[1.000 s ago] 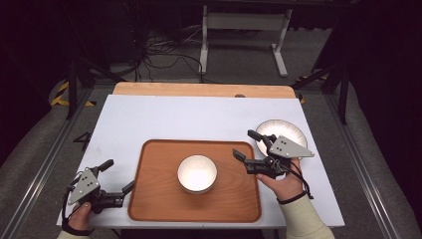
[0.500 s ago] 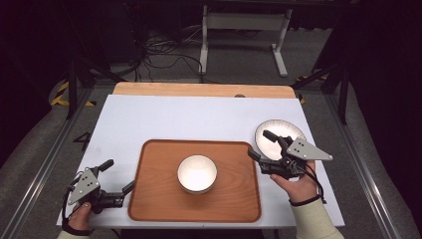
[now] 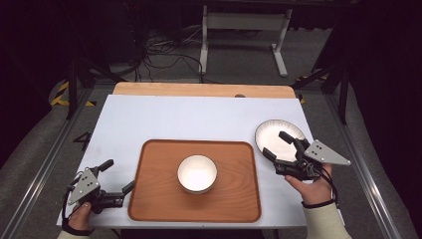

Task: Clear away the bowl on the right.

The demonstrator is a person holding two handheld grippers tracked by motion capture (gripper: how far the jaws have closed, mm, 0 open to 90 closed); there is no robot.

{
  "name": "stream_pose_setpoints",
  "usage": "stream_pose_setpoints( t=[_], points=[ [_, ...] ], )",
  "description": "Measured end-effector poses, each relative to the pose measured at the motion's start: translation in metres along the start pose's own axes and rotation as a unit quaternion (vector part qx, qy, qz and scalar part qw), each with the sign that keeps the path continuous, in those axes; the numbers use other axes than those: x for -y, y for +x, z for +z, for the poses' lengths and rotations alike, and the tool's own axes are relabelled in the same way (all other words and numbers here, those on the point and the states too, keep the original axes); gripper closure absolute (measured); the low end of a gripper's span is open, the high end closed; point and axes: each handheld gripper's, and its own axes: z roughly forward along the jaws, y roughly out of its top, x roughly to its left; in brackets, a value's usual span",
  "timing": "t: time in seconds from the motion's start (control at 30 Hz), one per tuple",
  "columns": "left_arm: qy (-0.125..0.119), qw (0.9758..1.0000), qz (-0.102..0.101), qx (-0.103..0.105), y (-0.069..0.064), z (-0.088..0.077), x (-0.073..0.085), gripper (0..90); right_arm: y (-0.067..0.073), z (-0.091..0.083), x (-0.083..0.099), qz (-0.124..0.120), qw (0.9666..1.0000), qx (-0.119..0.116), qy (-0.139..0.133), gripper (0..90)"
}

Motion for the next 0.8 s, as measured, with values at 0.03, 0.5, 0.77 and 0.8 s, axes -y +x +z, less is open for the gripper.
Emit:
stream_pose_setpoints(
  t=[0.03, 0.5, 0.77, 0.8],
  points=[
    [0.0, 1.0, 0.0, 0.0, 0.0, 0.0, 0.0, 0.2, -0.001, -0.002, 0.002, 0.0, 1.0, 0.004, 0.002, 19.9],
    [-0.001, 1.0, 0.0, 0.0, 0.0, 0.0, 0.0, 0.2, -0.019, -0.016, 0.022, -0.004, 0.9986, 0.051, 0.015, 18.7],
    [-0.001, 1.0, 0.001, 0.0, 0.0, 0.0, 0.0, 0.2, -0.029, -0.023, 0.042, 0.003, 0.9975, 0.067, 0.021, 18.7],
    [-0.001, 1.0, 0.001, 0.0, 0.0, 0.0, 0.0, 0.2, -0.029, -0.023, 0.045, 0.003, 0.9976, 0.067, 0.021, 18.7]
  ],
)
